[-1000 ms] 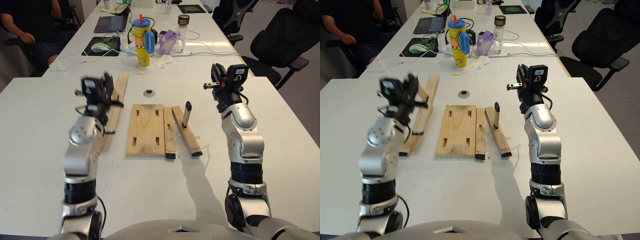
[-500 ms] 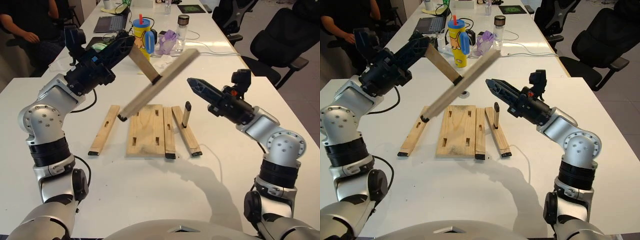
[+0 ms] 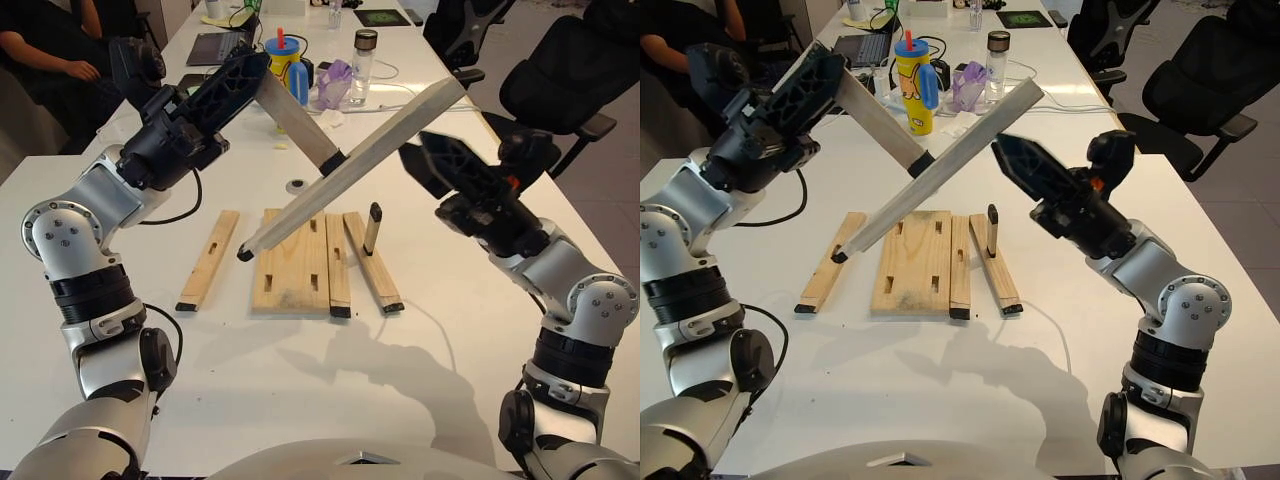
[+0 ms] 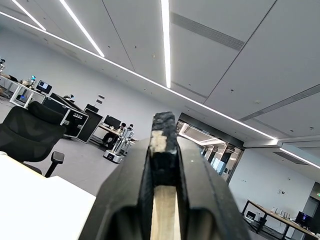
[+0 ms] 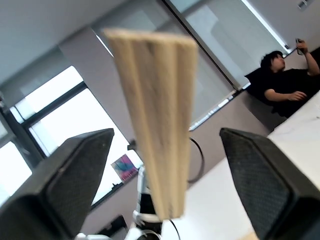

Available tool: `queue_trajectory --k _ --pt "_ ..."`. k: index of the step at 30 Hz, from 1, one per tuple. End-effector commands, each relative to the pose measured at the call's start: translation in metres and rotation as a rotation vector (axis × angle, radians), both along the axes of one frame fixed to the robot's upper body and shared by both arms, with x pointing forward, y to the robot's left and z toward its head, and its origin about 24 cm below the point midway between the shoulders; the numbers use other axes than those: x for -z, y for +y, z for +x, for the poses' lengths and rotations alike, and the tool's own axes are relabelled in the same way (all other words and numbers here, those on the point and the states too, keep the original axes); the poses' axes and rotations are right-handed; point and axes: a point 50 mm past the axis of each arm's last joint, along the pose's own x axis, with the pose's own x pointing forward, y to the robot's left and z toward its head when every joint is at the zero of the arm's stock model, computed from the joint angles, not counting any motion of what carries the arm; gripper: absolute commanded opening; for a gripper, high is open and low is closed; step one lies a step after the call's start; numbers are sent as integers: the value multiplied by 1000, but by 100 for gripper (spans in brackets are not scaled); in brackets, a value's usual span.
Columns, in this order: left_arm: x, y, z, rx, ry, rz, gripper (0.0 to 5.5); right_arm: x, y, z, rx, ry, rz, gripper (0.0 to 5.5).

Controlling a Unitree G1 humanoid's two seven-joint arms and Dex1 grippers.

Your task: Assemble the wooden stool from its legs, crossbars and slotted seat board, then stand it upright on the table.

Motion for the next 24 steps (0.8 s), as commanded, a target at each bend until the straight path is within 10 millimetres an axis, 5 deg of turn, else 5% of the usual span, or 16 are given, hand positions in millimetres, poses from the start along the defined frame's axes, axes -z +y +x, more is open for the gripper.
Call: queue_trajectory --k 1,5,12,15,21,24 --pt "2 -2 -2 31 14 14 43 -7 1 -2 -15 -11 -16 390" --pt "4 -6 -4 45 19 44 43 -5 9 -4 -36 -6 -47 390" --pt "3 -13 -11 63 -18 58 43 0 14 -5 -44 -8 -89 265" --pt "2 -13 -10 44 -11 42 110 -1 15 -7 -50 -17 -98 213" --pt "-3 -1 -6 -32 19 -34 191 6 11 1 -1 11 -123 207" --pt "-5 32 3 -247 19 -15 235 14 10 3 29 -6 -192 207"
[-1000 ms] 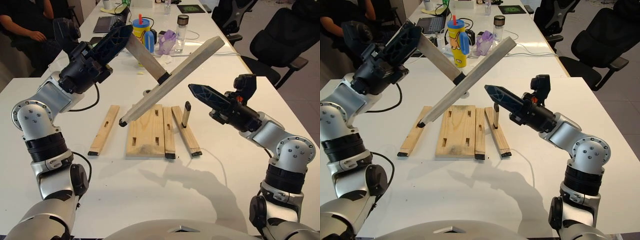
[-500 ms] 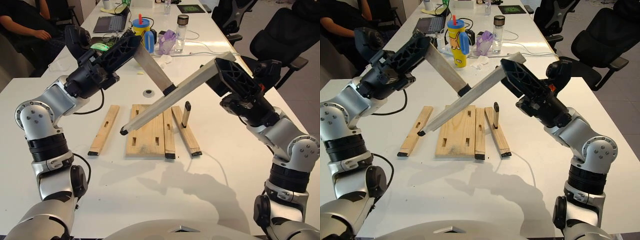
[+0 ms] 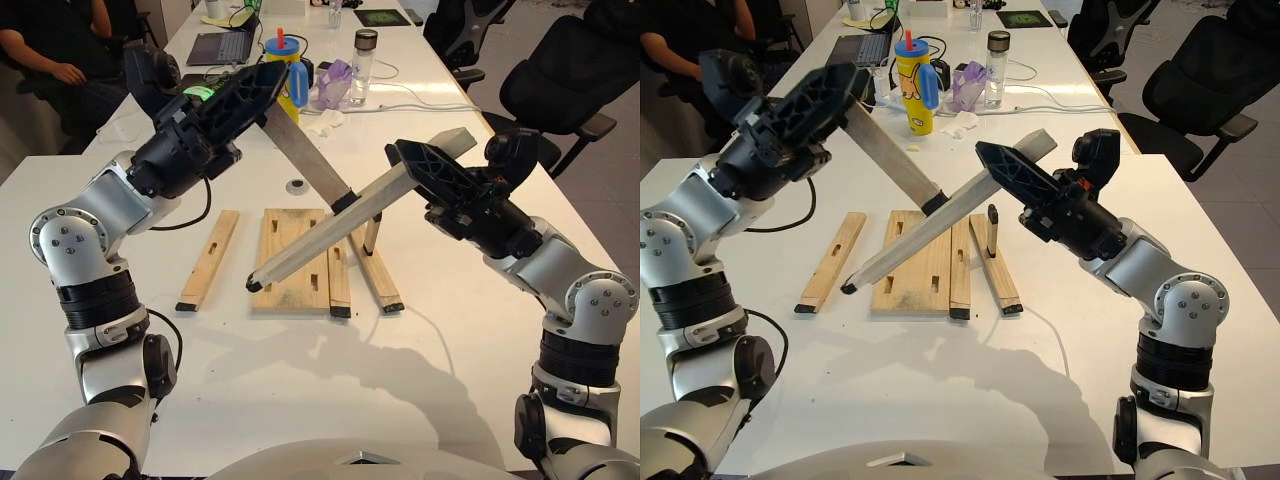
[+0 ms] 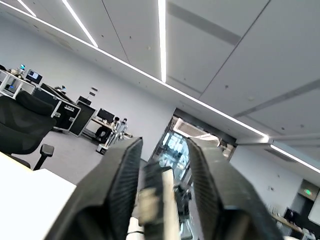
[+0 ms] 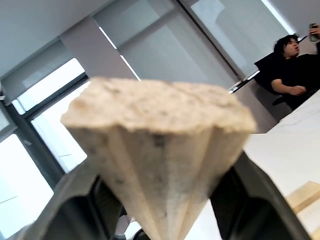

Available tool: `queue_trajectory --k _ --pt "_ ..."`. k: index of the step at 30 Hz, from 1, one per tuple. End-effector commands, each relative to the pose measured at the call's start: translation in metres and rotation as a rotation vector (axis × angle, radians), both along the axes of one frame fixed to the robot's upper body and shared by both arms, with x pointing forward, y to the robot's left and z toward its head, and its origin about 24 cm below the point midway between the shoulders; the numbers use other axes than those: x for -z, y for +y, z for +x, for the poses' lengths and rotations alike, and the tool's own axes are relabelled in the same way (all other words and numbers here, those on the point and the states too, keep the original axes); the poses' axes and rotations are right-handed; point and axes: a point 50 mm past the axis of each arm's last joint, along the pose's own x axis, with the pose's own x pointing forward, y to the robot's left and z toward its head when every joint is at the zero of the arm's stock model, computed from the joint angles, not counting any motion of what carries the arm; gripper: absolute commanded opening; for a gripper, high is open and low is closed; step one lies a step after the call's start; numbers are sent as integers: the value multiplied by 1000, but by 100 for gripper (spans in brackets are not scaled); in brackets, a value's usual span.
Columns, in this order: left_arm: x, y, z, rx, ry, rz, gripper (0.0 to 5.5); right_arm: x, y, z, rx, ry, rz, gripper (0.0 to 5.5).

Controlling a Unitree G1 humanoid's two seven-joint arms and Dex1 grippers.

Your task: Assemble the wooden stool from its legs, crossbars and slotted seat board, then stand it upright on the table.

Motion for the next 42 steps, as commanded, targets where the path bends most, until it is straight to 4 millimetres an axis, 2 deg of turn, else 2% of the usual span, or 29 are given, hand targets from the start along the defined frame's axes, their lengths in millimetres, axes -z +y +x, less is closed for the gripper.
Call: queue_trajectory --k 1,3,5,7,11,15,19,22,27,33,42 --pt "1 49 11 -301 8 66 253 13 -2 2 48 -35 -117 207" --pt "10 69 10 -408 2 196 286 23 -3 2 102 -82 -216 207" --pt "27 79 8 -452 5 336 310 33 -7 2 144 -135 -332 207" --pt "51 69 -1 -356 11 503 334 30 -11 5 117 -147 -302 207" --pt "113 45 -19 -171 24 870 334 17 -10 15 65 -287 -284 207" --pt "141 20 -31 -69 -55 1049 334 8 -4 27 -6 -437 -375 207" --pt "170 5 -33 -55 -195 1241 334 15 4 37 -70 -520 -473 207" --pt "184 -3 -34 -64 -279 1307 334 24 6 42 -96 -543 -528 207" --pt "200 -15 -42 -32 -306 1344 334 33 6 48 -99 -546 -586 207" --pt "210 -14 -42 6 -337 1435 334 35 3 54 -89 -571 -630 207" --pt "221 -15 -45 45 -336 1468 334 49 24 49 -244 -648 -772 206"
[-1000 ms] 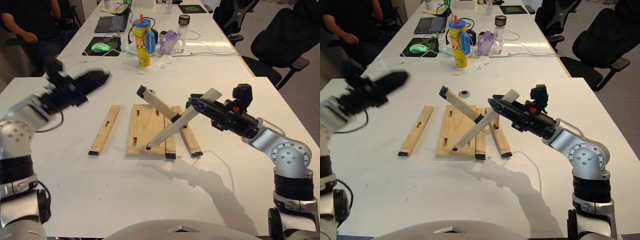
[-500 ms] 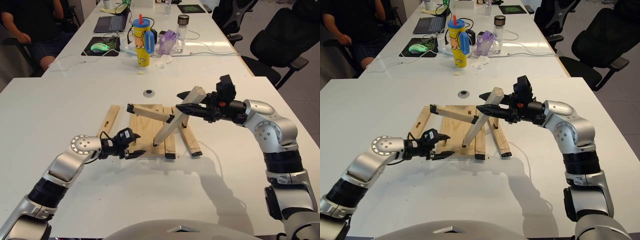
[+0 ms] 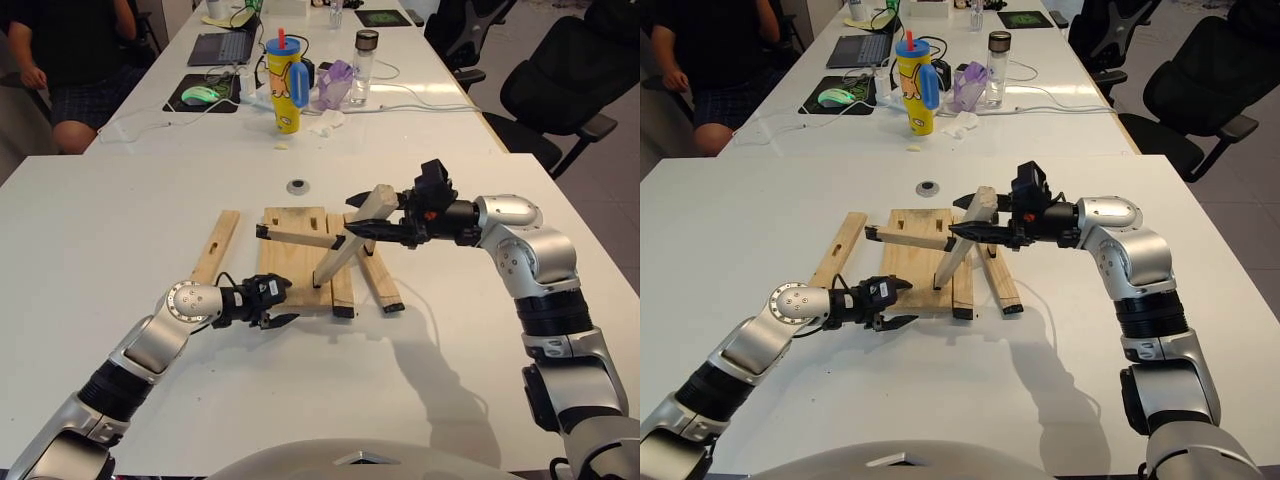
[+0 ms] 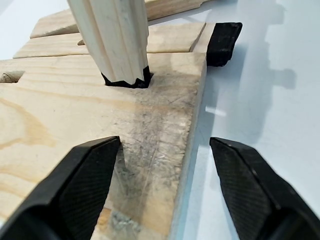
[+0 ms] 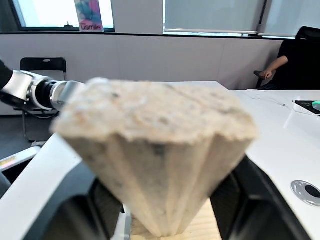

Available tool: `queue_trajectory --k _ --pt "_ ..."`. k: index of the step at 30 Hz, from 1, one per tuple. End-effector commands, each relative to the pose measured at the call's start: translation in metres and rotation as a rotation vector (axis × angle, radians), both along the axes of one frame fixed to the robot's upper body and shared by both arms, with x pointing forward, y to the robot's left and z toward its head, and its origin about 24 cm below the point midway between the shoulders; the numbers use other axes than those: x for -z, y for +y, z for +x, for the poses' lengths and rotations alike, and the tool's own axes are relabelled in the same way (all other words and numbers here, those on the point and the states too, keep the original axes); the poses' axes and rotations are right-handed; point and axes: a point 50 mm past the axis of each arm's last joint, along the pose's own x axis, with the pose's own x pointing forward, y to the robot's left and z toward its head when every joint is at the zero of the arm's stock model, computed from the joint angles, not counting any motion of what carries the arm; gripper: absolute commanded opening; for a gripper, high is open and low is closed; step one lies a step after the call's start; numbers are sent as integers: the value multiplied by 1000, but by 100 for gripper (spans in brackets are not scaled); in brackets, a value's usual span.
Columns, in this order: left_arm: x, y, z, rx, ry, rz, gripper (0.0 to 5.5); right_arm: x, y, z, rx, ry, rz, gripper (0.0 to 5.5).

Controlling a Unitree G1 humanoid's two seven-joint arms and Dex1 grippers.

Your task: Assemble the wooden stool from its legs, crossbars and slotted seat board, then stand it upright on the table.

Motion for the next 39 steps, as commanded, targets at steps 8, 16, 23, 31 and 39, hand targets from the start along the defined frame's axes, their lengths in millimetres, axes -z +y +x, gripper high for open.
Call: queue_trajectory --k 8,16,23,31,39 --pt "32 -2 -11 -50 111 56 334 46 24 -5 4 118 -222 205" --pt "46 -2 -10 -152 130 98 334 24 30 2 24 23 -106 283" --pt "61 5 -15 -249 170 161 334 7 16 -5 126 -120 -227 360" --pt "72 6 -27 -362 220 192 334 28 -44 -32 343 -7 -406 360" --pt "72 -20 -35 -327 259 160 334 83 0 -57 654 268 -265 360"
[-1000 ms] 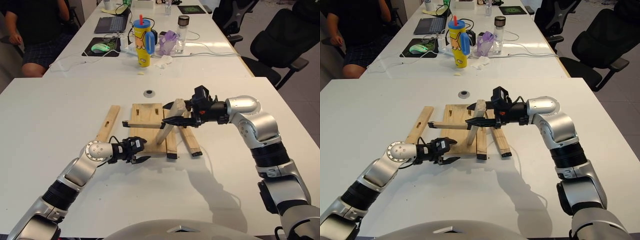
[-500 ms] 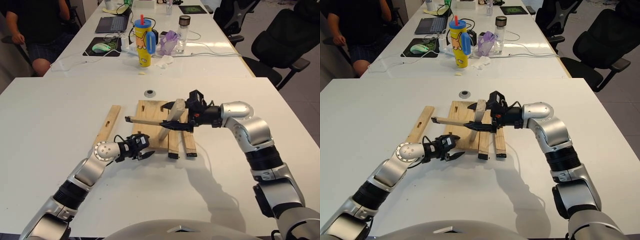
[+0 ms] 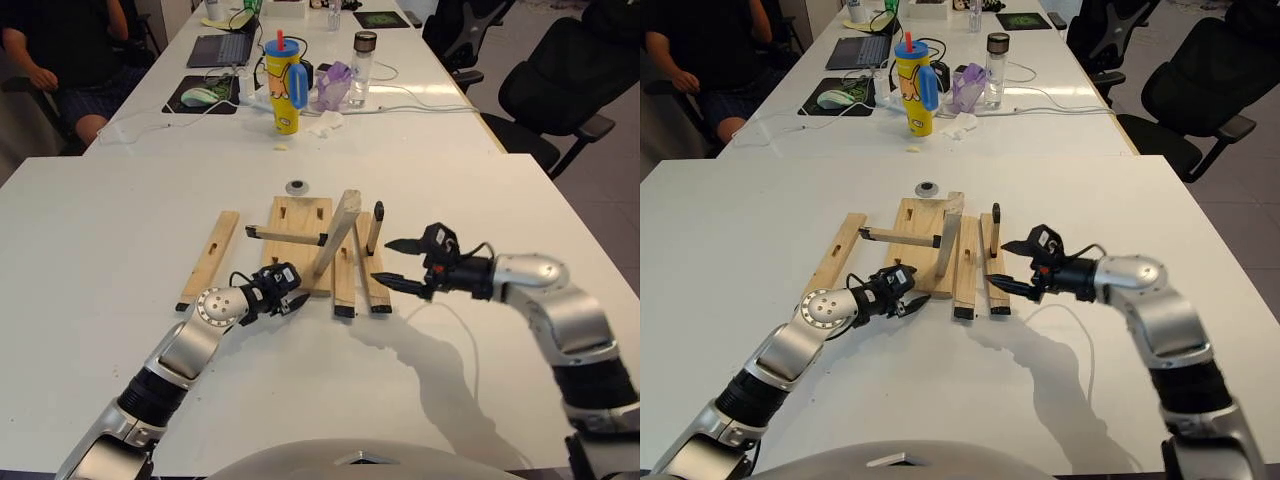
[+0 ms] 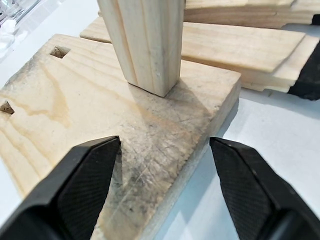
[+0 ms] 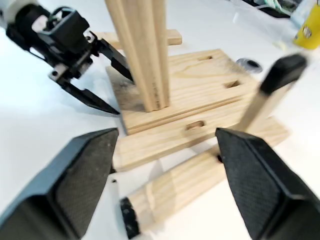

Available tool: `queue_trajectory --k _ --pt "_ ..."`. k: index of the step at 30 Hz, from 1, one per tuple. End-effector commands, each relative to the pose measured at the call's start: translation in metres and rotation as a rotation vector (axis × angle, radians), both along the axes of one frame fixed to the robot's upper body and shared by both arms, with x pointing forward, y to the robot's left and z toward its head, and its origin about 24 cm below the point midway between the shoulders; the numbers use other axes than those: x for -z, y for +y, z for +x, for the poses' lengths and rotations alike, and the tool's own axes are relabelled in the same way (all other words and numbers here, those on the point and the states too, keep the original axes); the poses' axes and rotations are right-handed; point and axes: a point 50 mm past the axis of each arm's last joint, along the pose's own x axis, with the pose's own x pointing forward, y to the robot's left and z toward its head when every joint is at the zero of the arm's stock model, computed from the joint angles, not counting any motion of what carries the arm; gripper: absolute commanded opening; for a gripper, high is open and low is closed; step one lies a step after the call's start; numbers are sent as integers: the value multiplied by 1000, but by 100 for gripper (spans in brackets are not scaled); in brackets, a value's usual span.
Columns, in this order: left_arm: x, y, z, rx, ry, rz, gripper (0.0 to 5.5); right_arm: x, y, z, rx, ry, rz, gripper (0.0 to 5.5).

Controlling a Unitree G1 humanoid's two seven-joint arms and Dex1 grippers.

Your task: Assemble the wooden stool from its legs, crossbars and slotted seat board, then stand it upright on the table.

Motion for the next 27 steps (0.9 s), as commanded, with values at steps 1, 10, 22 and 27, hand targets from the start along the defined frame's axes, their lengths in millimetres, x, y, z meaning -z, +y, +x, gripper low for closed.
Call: queue_trajectory --k 1,10,22,27 --pt "61 7 -40 -35 342 148 334 15 24 -3 213 58 48 360" --pt "54 -17 -38 8 335 125 334 32 57 -13 450 155 -67 360" --pt "43 -26 -32 -42 302 78 334 46 57 -33 526 217 -339 360" --pt "39 -24 -26 -111 261 56 334 53 47 -35 526 231 -424 360"
